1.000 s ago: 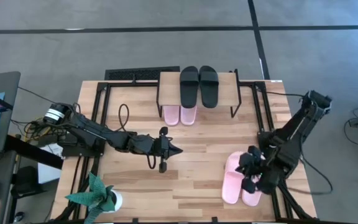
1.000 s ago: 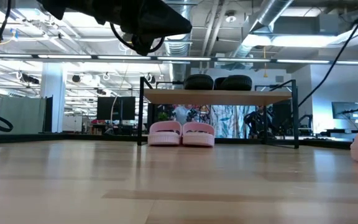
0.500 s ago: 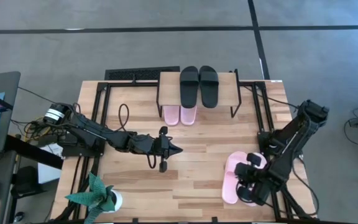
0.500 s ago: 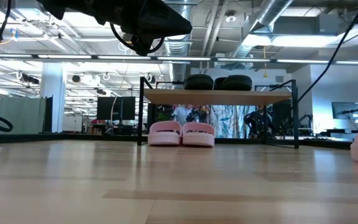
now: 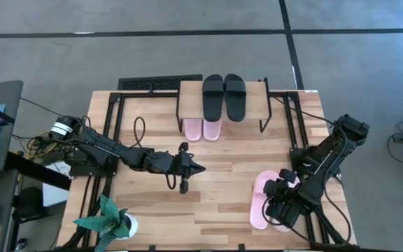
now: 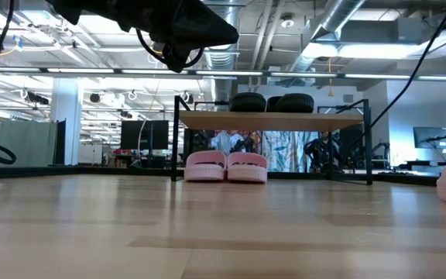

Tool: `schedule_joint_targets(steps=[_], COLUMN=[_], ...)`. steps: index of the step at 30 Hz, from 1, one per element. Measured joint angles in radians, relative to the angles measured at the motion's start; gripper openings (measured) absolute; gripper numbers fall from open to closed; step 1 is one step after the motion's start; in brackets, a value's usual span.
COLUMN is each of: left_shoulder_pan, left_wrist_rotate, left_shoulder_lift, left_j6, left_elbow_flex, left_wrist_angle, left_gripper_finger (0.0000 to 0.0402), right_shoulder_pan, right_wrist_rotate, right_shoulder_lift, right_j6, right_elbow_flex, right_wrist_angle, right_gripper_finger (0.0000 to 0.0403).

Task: Pick and place slides into the shelf
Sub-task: Put the pink slipper under the shelf

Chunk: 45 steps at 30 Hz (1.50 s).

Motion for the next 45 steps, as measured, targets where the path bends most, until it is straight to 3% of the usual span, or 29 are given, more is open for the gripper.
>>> schedule_joint_targets(steps=[22, 26, 31, 39, 45], left_shoulder_pan=[0.0, 0.0, 0.0, 0.0, 0.0], left_wrist_rotate=[-0.021, -0.021, -0.021, -0.021, -0.021], left_shoulder_lift=[0.0, 0.0, 0.0, -0.001, -0.001], left_j6=[-0.001, -0.009, -0.025, -0.026, -0.026], left_elbow_flex=[0.0, 0.0, 0.0, 0.0, 0.0], left_wrist_angle=[-0.029, -0.05, -0.07, -0.087, -0.114], left_gripper_finger=[0.0, 0.0, 0.0, 0.0, 0.0], right_shoulder_pan=[-0.043, -0.061, -0.076, -0.14, -0.23], right_wrist_rotate=[-0.001, 0.0, 0.031, 0.105, 0.152], right_shoulder_lift=[-0.001, 0.0, -0.001, 0.0, 0.0], right_j6=[-0.094, -0.094, -0.135, -0.182, -0.334], right_elbow_flex=[-0.061, -0.069, -0.069, -0.07, -0.069], right_wrist_angle=[0.038, 0.035, 0.025, -0.029, -0.013], right_gripper_finger=[0.0131, 0.0102, 0.0014, 0.0004, 0.0002])
